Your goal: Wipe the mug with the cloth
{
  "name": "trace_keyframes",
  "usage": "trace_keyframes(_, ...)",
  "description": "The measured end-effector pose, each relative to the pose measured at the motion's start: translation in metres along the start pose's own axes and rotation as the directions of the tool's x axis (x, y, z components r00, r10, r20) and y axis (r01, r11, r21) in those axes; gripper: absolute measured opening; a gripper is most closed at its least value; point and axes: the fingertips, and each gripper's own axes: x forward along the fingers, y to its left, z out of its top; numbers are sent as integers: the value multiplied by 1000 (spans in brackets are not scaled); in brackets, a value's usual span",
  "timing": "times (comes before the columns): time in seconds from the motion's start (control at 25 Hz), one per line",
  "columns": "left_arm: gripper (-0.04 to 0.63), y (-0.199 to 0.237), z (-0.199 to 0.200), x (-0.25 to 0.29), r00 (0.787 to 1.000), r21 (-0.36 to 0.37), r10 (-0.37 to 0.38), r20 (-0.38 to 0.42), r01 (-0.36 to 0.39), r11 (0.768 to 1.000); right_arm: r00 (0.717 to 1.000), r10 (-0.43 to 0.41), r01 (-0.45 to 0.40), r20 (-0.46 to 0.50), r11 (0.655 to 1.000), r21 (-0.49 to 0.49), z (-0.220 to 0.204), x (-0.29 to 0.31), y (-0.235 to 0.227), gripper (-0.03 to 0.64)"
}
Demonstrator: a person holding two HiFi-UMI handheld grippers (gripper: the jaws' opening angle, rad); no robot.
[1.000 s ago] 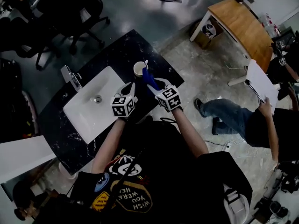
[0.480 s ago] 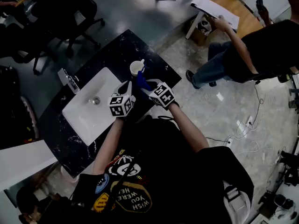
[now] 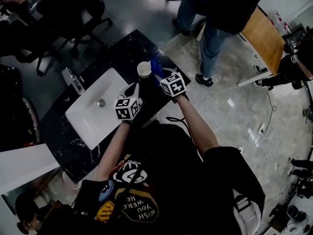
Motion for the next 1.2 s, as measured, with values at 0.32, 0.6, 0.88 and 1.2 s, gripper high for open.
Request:
trace_keyframes(0.32, 3, -2, 1, -2, 1000, 3, 3, 2, -3, 1000, 973, 224, -228, -48, 968, -105, -50, -14, 76, 126)
trace_keyframes(0.6, 3, -4, -2, 0, 1000, 1, -8, -5, 8, 1000, 991, 23, -37, 134, 995, 98, 15, -25, -27, 126)
trace_keyframes(0.88, 3, -10, -1, 3, 1000, 3, -20, -10, 20, 1000, 956, 274, -288, -105, 946, -149, -33, -1, 75, 126)
trace_keyframes(1.2, 3, 2, 1, -1, 1000, -9, 1, -2, -1, 1000, 986, 88, -91, 138, 996, 10, 7, -27, 14, 124)
